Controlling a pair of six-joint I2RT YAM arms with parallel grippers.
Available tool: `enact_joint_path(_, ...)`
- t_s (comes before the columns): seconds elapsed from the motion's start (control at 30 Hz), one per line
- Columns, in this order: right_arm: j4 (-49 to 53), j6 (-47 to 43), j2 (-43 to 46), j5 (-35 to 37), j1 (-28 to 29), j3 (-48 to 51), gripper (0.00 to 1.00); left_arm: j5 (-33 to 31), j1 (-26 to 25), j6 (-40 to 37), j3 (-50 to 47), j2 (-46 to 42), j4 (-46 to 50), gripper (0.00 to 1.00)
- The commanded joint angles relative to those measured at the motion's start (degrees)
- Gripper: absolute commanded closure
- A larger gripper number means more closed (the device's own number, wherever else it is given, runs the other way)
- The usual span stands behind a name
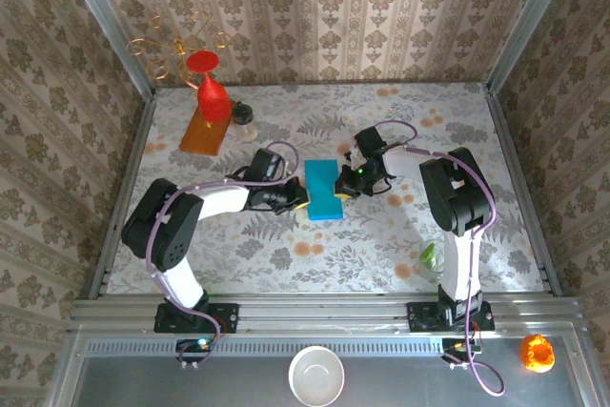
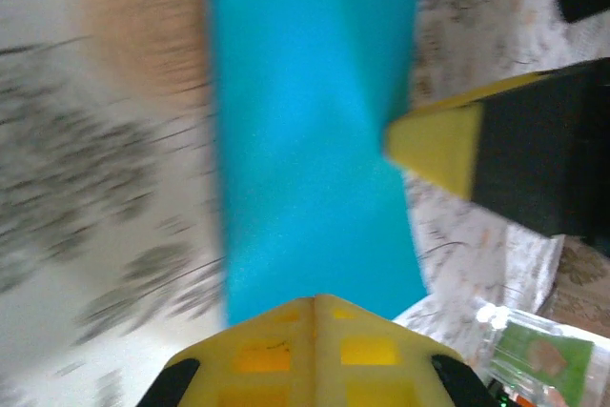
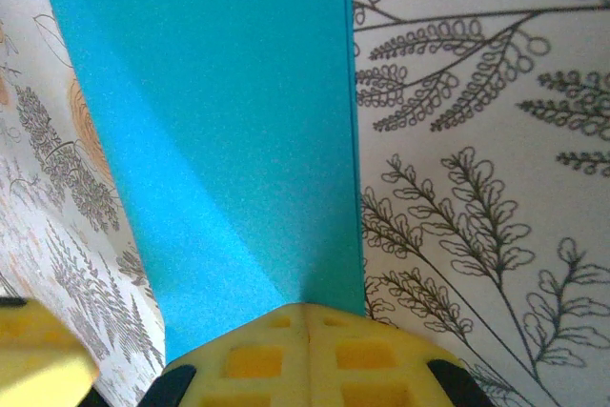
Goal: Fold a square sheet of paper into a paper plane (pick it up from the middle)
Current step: First fold the square sheet of paper in half at the center of the table.
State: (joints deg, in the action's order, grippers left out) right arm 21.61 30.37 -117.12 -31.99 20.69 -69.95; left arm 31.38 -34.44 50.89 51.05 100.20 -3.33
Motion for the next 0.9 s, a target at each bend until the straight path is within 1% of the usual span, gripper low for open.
enact_joint_path(0.0,7.93,0.83,-11.55,19.95,0.37,6.89,1.00,1.16,-1.23,1.43,4.60,5.71,-1.67,1.00)
enact_joint_path(0.13,7.76,0.92,-11.39,19.86,0.34,7.09,1.00,0.54,-0.95,2.11,6.57,10.25,-1.85,1.00)
enact_joint_path(0.27,7.84,0.75,-11.51,19.87,0.37,7.11,1.00,-0.46,-0.05,1.86,4.10,10.68,-0.62,1.00)
enact_joint_path(0.4,8.01,0.62,-11.55,20.11,0.32,6.94,1.00,-1.65,2.51,2.18,-2.05,7.90,0.40,1.00)
enact_joint_path(0.5,8.13,0.48,-11.55,20.21,0.36,6.77,1.00,-1.54,4.20,2.87,-6.14,3.76,1.26,1.00)
enact_joint_path(0.6,8.10,0.53,-11.46,20.22,0.32,6.83,1.00,-0.93,3.42,3.29,-7.24,0.04,2.69,1.00)
enact_joint_path(0.73,8.28,0.48,-11.46,20.30,0.33,6.83,1.00,0.02,1.46,3.99,-5.09,-3.26,2.82,1.00)
enact_joint_path(0.87,8.10,0.48,-11.46,20.47,0.33,7.02,1.00,0.47,-0.80,4.04,-0.80,-1.97,1.99,1.00)
